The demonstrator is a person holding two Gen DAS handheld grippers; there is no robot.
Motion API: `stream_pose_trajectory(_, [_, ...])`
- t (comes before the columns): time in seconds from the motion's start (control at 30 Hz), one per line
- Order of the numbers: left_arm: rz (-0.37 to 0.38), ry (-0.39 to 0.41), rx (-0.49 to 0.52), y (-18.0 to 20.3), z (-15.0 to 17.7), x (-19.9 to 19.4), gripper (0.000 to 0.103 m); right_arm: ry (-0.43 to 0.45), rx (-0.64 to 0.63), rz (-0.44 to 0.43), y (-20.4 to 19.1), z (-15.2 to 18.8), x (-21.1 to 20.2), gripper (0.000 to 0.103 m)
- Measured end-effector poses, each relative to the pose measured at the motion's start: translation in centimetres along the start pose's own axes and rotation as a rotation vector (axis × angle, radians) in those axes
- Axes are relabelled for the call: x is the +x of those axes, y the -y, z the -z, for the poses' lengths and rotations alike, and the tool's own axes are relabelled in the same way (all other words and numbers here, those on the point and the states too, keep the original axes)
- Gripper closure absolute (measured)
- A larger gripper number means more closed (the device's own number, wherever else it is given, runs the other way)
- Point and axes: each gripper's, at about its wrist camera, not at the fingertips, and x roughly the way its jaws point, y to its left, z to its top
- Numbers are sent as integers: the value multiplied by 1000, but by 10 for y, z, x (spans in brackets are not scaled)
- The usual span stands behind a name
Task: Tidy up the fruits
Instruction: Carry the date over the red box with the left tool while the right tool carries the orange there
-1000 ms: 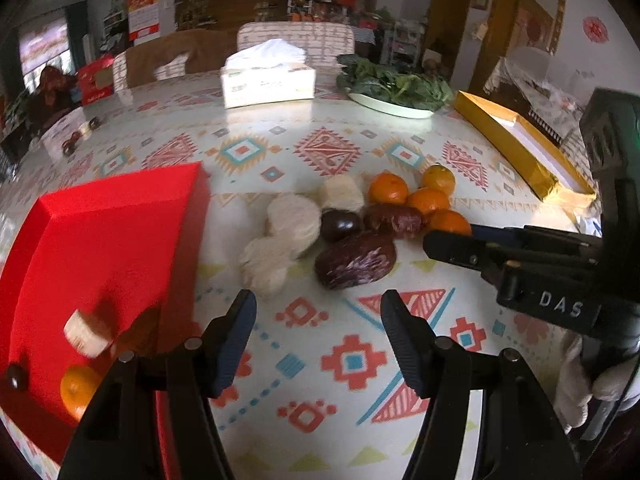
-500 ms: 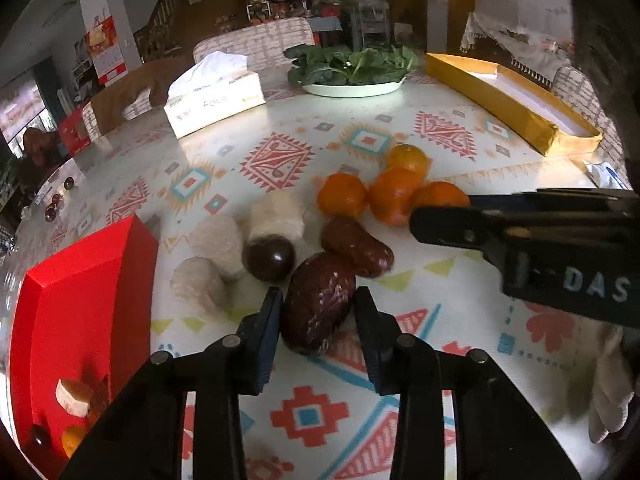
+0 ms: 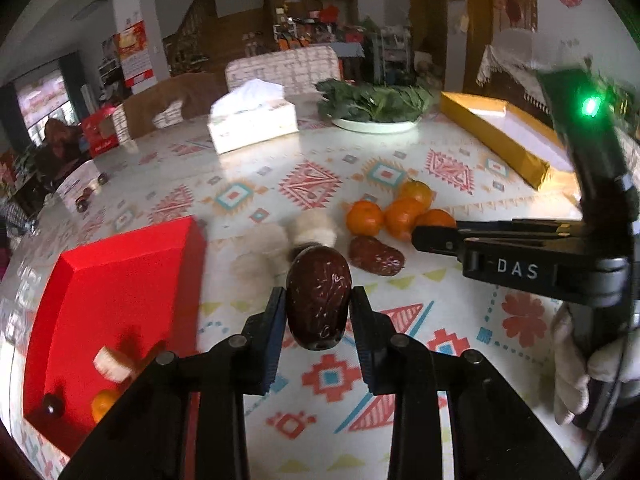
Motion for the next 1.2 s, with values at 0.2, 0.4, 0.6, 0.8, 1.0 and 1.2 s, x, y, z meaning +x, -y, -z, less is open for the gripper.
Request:
stream_pose_trajectory(0.2, [-35,23,-94,-44,14,-25,72,20,25,2,1,2,2,68])
stream_pose_trajectory(0.4, [-94,42,-180,-98,28,-48,72,46,34,-2,-15,8,-11,68])
stream_pose_trajectory(0.6, [-129,60,-248,-142,42,-63,72,50,-35,-44,-68,6,-22,68])
stream_pose_trajectory(0.8, [-177,48,-299,-183,56,-66,72,22,-146,-92,-136,3,-13,68])
stream_pose_trajectory(1.0, [-216,18,-343,-218,65,-59,72,-19,-232,-155,-194,5,8,68])
stream_pose_trajectory(1.2, [-244,-12,-381,-247,73,-48,72,-71,-294,-182,-239,6,40,68])
